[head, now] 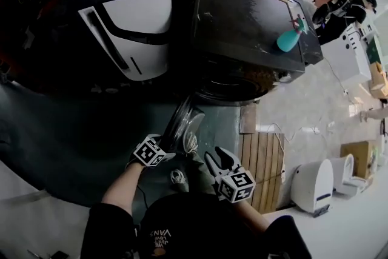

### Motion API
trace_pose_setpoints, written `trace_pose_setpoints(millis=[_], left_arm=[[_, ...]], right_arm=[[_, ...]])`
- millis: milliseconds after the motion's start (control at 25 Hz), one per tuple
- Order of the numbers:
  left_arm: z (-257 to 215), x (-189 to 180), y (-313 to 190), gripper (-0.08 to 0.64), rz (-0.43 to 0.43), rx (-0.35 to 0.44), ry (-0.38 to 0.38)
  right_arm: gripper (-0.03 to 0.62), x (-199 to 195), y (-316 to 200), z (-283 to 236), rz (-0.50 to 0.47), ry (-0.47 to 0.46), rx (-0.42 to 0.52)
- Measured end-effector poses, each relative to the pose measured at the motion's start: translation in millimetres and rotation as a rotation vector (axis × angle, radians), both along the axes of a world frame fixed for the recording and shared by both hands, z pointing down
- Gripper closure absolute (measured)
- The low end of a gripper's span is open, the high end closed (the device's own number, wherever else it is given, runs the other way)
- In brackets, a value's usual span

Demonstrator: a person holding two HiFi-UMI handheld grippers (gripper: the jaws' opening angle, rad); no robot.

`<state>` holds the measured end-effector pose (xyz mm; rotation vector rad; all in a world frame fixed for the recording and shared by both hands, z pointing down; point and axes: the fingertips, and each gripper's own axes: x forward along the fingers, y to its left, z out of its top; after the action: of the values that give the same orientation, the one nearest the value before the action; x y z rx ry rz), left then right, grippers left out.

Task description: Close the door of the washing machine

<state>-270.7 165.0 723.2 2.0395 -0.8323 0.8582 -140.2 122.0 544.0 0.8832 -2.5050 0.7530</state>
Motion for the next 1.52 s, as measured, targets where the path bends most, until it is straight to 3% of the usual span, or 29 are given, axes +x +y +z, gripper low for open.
trace_pose_setpoints(millis=[200, 360, 600, 1000, 1320, 1520], left_arm=[[-6, 53, 12, 0.166, 0.123, 0.03, 0.025], [-12, 91, 5, 0.17, 0.187, 0.063, 0.046], [-12, 142, -11, 0.184, 0.267, 0.052, 0.04], [-12, 228, -68, 0.254, 0.269, 0.038, 0.032], [-9, 279, -131, 0.324, 0.285, 0.063, -0.017], [-9, 293, -177, 0.418, 0.241, 0.086, -0.044]], right_arm=[[0.44, 52, 26, 4, 0.136, 0.008, -0.036], [0.442, 83, 29, 13, 0.182, 0.022, -0.028], [0.451, 130, 12, 22, 0.248, 0.011, -0.049], [0.462, 221, -47, 44, 0.267, 0.047, -0.107], [0.472, 256, -96, 69, 0.264, 0.033, -0.148], [0.48, 276, -135, 81, 0.268, 0.03, -0.164]])
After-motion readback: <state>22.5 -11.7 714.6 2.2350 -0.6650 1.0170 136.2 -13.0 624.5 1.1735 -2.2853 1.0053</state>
